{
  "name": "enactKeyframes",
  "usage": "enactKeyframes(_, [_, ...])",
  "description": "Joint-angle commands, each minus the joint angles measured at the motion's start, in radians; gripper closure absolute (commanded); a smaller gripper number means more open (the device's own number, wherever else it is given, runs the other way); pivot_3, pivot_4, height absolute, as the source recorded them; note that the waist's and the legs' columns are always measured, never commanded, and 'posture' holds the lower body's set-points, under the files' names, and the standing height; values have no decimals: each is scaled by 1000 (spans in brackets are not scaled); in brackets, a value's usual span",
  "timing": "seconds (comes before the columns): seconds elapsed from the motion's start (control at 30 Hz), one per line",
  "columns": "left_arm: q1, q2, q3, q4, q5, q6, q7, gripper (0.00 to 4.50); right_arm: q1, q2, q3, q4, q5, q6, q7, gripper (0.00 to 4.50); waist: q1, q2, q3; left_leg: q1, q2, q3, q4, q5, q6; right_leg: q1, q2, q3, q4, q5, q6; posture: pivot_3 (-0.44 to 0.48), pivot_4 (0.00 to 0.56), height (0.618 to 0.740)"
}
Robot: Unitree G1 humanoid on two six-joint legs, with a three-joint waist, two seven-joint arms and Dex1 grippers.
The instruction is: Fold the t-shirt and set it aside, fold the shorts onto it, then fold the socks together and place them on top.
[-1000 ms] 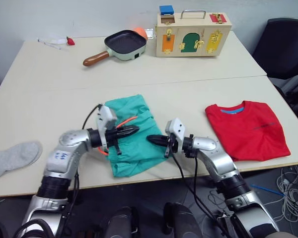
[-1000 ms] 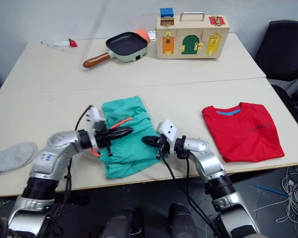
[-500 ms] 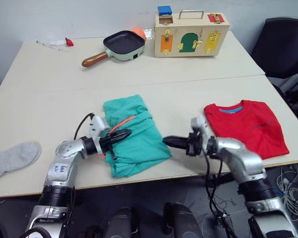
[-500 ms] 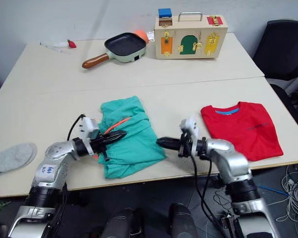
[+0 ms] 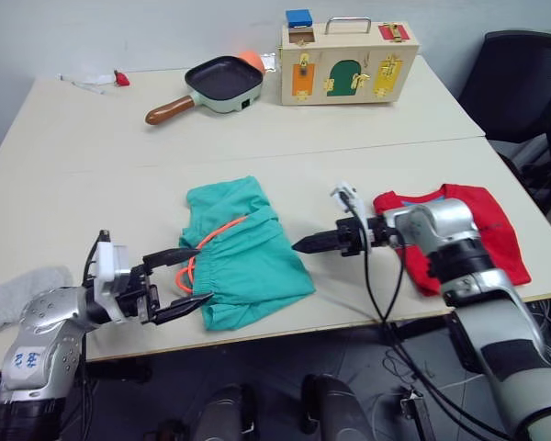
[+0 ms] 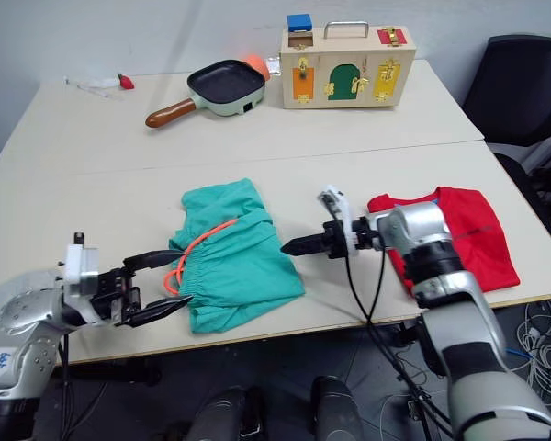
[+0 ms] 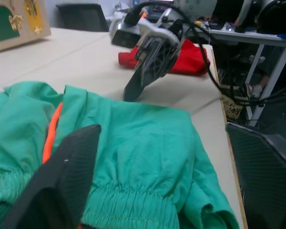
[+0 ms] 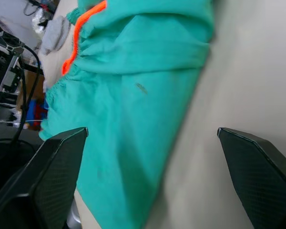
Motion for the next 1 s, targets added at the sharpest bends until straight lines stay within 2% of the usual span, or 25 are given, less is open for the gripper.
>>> enactKeyframes(0.03, [55,-6,39,-59,-31,-4,17,0,-34,81,15,65,-25,0,8,394,-3,0,0,0,0,0,0,0,0,0,0,0,1,0,0,0,150,740])
enactKeyframes(0.07, [71,-8,40,-66,-29,-5,22,0,-45,106,8,79,-30,-2,0,599,-3,0,0,0,0,0,0,0,0,0,1,1,3,0,0,0,150,740])
enactKeyframes(0.23, [115,-19,49,-79,-28,-13,45,0,-76,178,-74,137,-39,-29,-56,2359,-1,0,0,-1,0,1,-1,0,-1,-2,1,1,3,0,0,0,150,740])
enactKeyframes(0.33, [125,-23,46,-83,-30,-10,55,0,-69,173,-90,116,-37,-19,-51,3450,4,0,0,-2,-1,1,-1,-2,-2,-2,0,2,3,0,0,0,150,740])
enactKeyframes(0.43, [125,-31,37,-87,-29,-7,62,0,-40,100,-90,26,-39,-11,-20,4476,5,0,0,-1,-1,1,-1,-4,-5,-2,-1,3,2,1,1,0,150,740])
enactKeyframes(0.6, [101,-48,12,-74,-28,-2,60,0,-17,-133,-119,-200,40,112,83,4476,22,0,0,-5,-2,1,0,-5,-5,-6,-2,3,-1,1,1,0,150,740])
enactKeyframes(0.7, [72,-51,-10,-48,-22,-3,48,0,10,-317,-112,-304,38,91,159,4476,26,0,0,-10,-1,2,0,-3,-1,-12,-1,3,-1,1,1,0,150,740])
enactKeyframes(0.87, [27,-49,-37,4,-14,-8,19,0,21,-606,-63,-300,4,57,328,4476,28,1,1,-14,-1,4,1,-2,1,-15,0,3,-2,1,1,0,150,740])
enactKeyframes(1.0, [0,-46,-54,28,-8,-10,6,0,-9,-744,-7,-204,-48,-5,436,4476,21,1,1,-14,-1,5,2,-2,2,-15,-1,2,-2,1,1,0,150,740])
